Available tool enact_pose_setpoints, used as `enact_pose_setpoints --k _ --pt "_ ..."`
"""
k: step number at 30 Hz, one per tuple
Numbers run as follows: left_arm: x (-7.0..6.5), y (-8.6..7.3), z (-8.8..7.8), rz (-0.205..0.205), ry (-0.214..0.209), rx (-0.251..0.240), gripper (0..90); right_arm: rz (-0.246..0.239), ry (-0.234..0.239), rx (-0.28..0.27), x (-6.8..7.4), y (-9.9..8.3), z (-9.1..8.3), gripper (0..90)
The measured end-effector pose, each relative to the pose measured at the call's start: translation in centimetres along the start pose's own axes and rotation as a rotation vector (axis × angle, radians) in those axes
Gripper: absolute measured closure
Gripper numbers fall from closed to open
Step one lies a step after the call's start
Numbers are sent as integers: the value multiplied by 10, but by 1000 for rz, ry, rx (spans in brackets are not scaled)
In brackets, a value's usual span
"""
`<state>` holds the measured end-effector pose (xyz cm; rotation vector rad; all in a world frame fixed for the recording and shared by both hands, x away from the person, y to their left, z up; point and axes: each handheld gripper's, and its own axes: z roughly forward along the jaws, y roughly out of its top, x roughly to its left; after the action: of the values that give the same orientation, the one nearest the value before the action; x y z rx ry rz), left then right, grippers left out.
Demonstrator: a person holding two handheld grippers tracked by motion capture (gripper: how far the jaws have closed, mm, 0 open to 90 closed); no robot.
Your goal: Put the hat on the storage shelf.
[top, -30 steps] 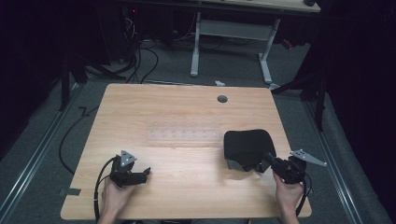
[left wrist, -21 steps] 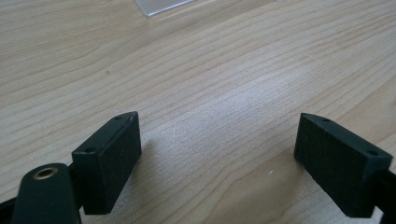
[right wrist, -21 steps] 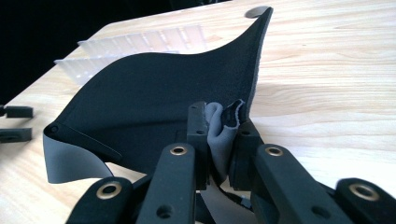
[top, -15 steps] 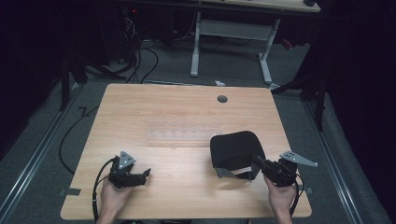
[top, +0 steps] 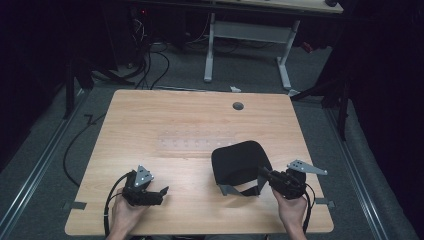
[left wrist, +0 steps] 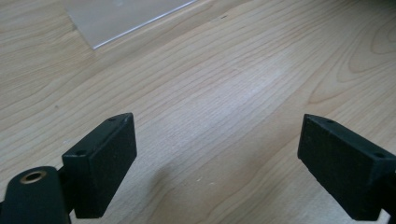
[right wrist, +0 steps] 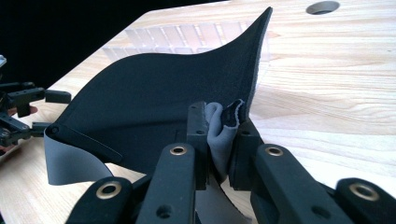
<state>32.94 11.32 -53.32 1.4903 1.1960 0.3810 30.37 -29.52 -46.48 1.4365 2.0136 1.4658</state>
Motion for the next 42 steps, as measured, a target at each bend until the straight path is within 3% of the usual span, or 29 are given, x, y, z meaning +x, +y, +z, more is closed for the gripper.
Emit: enact_pose_setpoints --k 9,18,23,29,34,42 --pt "-22 0 -3 36 -79 18 93 -12 46 18 11 1 13 819" --pt "-42 6 -6 45 -158 11 76 -20 80 46 24 3 27 818" --pt "-50 2 -4 72 -175 40 69 -27 105 64 31 5 35 817" --pt "-55 1 -3 69 -198 26 57 -32 136 86 39 5 47 816" --pt "-60 4 -4 99 -201 9 56 -43 150 119 44 5 55 816" --pt "-66 9 -5 82 -225 -7 55 -77 138 162 50 6 60 813"
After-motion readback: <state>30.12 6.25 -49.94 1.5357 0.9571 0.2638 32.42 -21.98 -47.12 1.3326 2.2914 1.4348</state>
